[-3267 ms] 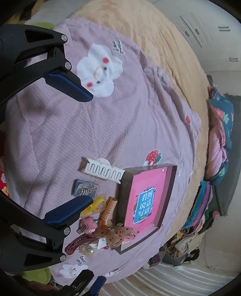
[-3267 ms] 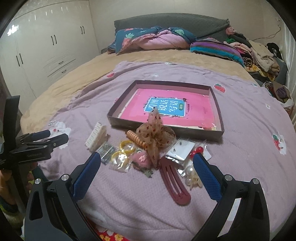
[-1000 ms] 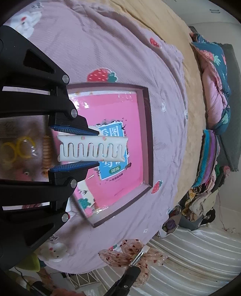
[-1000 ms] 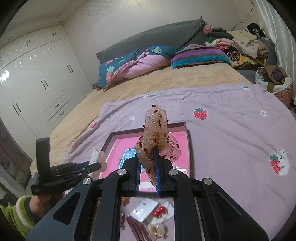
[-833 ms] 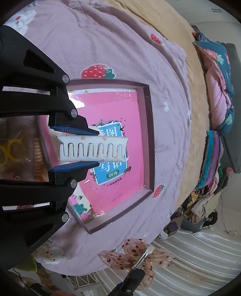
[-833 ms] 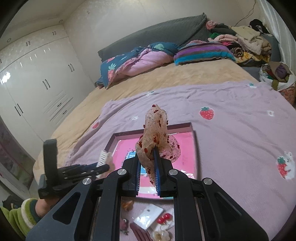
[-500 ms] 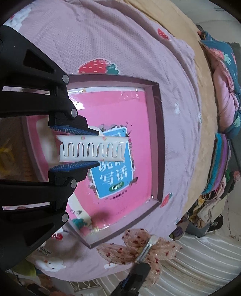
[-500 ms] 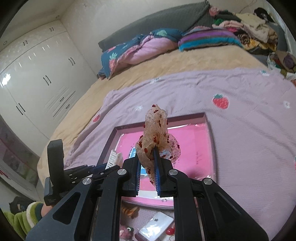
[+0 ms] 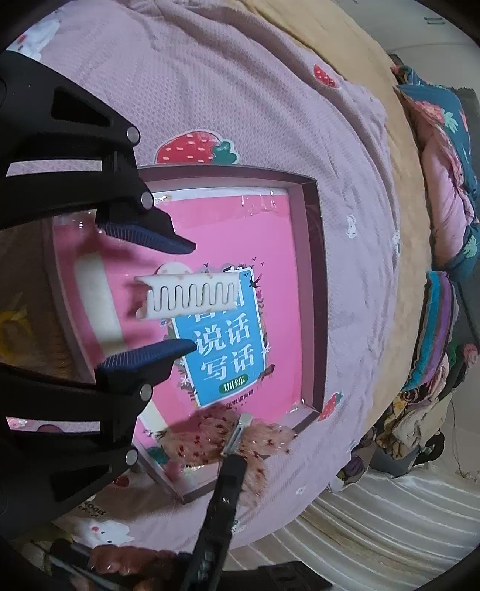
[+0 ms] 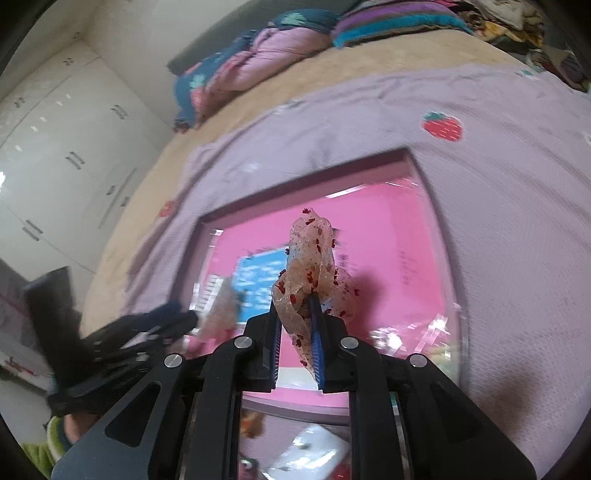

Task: Organize jewelry
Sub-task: 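Open left tool to drop white clip in tray while right tool releases bow, then withdraw both tools from the pink tray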

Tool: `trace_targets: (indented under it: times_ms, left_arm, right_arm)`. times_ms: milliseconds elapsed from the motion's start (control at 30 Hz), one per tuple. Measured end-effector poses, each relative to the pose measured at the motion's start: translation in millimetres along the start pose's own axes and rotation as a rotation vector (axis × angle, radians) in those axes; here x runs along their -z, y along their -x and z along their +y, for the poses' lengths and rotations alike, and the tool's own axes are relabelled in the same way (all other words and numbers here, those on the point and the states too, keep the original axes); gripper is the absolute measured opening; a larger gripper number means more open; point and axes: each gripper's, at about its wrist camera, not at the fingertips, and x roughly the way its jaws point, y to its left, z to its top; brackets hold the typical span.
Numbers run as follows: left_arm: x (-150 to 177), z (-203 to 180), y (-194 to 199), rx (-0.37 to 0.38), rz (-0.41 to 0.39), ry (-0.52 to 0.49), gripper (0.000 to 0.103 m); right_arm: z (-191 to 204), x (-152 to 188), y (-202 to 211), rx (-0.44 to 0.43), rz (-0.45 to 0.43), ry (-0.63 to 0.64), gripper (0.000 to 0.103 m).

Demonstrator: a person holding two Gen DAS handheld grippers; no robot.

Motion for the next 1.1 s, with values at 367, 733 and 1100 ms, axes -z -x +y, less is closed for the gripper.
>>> trace_targets:
  times_ms: [367, 733, 1100]
  left_arm:
    - [5.1, -9.0, 31.2, 0.007, -0.036, 0.008, 0.063]
    - [13.4, -9.4, 77.7, -0.008, -0.106, 0.046, 0.085]
    - [25.3, -4.0, 126.7, -0.038, -0.186, 0.079, 0.094]
  right_arm:
    - [-7.6, 13.1, 47.2, 0.083, -0.107, 0.006, 0.058]
    - [17.5, 29.1, 114.1, 0.105, -0.246, 0.091, 0.082]
    - [36.6, 46.1, 165.0, 0.078, -0.326, 0.133, 0.085]
